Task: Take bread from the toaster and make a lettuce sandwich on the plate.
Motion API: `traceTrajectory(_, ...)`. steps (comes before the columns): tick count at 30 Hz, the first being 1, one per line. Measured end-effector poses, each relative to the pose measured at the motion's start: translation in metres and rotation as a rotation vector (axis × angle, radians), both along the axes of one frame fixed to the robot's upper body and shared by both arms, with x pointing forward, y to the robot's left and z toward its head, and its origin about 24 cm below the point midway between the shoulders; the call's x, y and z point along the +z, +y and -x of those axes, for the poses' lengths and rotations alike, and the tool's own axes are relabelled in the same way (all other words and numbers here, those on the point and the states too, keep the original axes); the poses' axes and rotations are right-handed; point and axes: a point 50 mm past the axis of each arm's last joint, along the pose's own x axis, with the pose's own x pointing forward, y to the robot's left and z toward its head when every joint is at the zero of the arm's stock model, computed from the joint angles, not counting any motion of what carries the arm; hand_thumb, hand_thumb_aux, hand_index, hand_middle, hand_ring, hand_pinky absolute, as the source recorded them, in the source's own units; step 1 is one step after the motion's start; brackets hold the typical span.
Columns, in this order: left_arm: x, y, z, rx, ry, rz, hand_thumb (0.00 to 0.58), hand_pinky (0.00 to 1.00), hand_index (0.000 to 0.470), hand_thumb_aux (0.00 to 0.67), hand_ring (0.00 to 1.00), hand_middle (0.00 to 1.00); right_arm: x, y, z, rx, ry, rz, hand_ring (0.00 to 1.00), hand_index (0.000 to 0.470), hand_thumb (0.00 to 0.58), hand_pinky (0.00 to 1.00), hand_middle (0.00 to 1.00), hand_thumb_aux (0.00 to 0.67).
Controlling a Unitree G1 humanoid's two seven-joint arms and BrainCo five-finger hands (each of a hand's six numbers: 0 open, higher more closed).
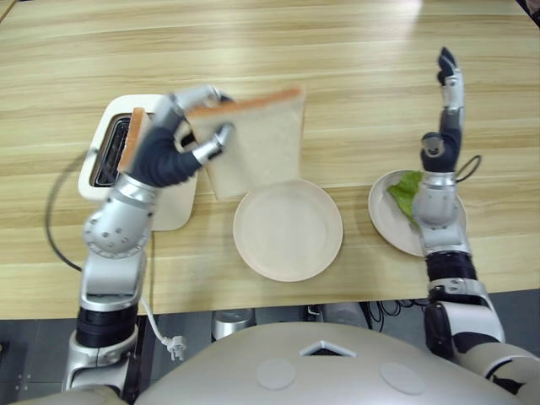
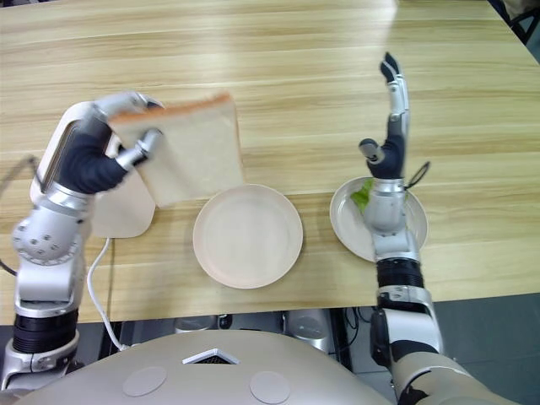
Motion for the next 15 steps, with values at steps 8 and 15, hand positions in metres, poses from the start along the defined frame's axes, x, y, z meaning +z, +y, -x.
traceTrajectory(8,-0.069,-0.047,0.015,-0.151,0.257,-0.028,0.580,1.00,0.460,0.670,1.00,1.00,0.000,-0.017,0.007,-0.057,0.011,0.038,0.00,0.000,0.000,0.00,0.00,0.000)
traceTrajectory(15,-0.098,-0.052,0.022,-0.118,0.328,-0.075,0.580,1.00,0.460,0.670,1.00,1.00,0.002,-0.021,0.008,-0.065,0.011,0.083,0.00,0.000,0.000,0.00,0.00,0.000)
